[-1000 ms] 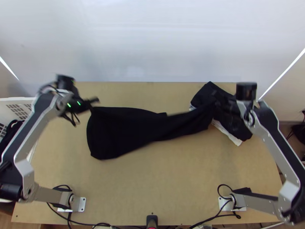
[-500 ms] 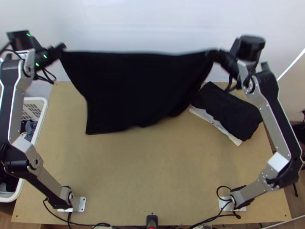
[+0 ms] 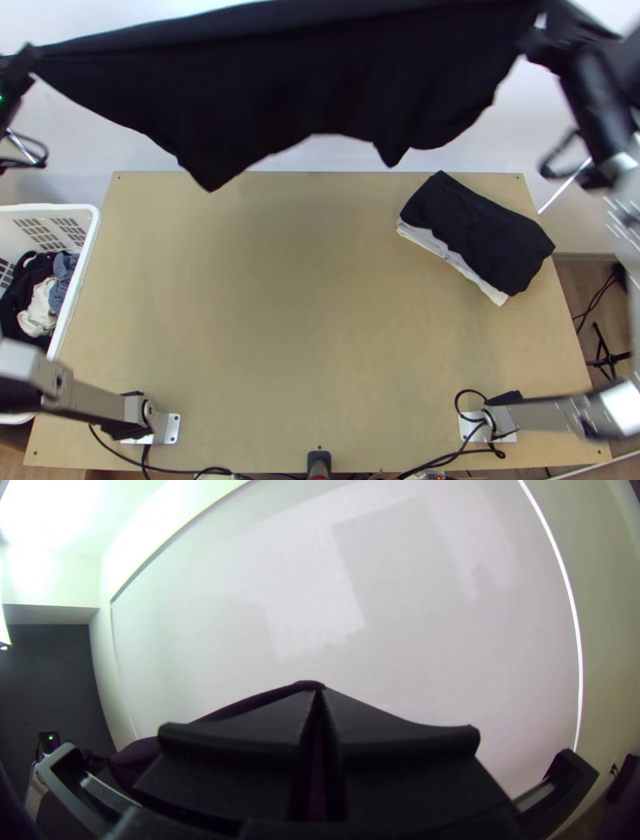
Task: Fold the t-shirt
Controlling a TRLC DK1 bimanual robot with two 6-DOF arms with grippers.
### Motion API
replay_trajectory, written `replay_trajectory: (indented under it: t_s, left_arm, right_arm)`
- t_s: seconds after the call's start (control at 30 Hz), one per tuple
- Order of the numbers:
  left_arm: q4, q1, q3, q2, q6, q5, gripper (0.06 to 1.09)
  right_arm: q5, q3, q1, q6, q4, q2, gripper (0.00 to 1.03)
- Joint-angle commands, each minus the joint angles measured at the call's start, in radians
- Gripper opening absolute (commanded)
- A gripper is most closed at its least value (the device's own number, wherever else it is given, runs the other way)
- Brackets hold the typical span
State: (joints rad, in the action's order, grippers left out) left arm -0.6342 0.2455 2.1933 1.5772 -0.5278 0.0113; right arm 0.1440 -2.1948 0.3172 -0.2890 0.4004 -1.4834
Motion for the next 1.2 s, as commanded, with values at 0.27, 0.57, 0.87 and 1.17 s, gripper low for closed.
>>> replay_trajectory:
  t_s: [0.27,0.57,0.87,1.17]
  left_arm:
    - [-0.036,0.029,-0.472,-0.629,0.041,-0.016,0.09]
    - [-0.05,0.051,-0.511,-0.664,0.032,-0.017,0.09]
    - [-0.044,-0.032,-1.109,-0.803,0.052,-0.017,0.09]
    - [0.386,-0.041,-1.54,-0.595,0.071,0.016,0.1]
  right_arm:
    - [-0.003,0.474,0.149,-0.061,0.356,0.716,0.03]
    - [-0.003,0.535,0.175,-0.012,0.403,0.788,0.02]
    - [-0.006,1.046,0.175,-0.076,0.324,0.816,0.03]
    - [-0.095,1.357,0.141,-0.141,-0.155,0.563,0.02]
